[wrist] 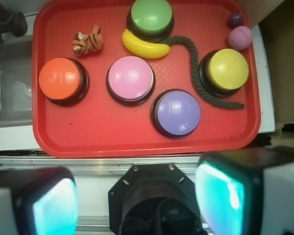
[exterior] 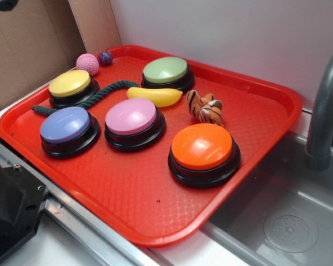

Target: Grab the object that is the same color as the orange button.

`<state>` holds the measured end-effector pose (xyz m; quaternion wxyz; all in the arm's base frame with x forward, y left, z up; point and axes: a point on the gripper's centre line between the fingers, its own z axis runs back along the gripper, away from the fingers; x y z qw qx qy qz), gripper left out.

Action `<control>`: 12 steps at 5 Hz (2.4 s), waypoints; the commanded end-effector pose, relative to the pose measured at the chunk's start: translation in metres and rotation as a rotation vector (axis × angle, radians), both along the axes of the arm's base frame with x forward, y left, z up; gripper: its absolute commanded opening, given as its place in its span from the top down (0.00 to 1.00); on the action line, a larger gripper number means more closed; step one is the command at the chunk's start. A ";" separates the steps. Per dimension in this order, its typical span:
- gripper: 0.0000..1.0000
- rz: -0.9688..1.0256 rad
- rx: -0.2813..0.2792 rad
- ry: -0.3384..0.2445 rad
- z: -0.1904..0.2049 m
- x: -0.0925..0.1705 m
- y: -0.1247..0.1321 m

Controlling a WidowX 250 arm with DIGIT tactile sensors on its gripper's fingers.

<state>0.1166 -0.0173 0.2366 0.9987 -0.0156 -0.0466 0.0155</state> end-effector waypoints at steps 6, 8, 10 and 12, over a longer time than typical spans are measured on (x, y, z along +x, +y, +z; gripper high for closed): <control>0.00 0.557 -0.142 0.081 -0.039 0.109 -0.038; 0.00 0.846 -0.145 0.017 -0.078 0.146 -0.053; 0.00 0.904 -0.194 0.019 -0.129 0.187 -0.056; 0.00 0.925 -0.166 0.081 -0.176 0.209 -0.065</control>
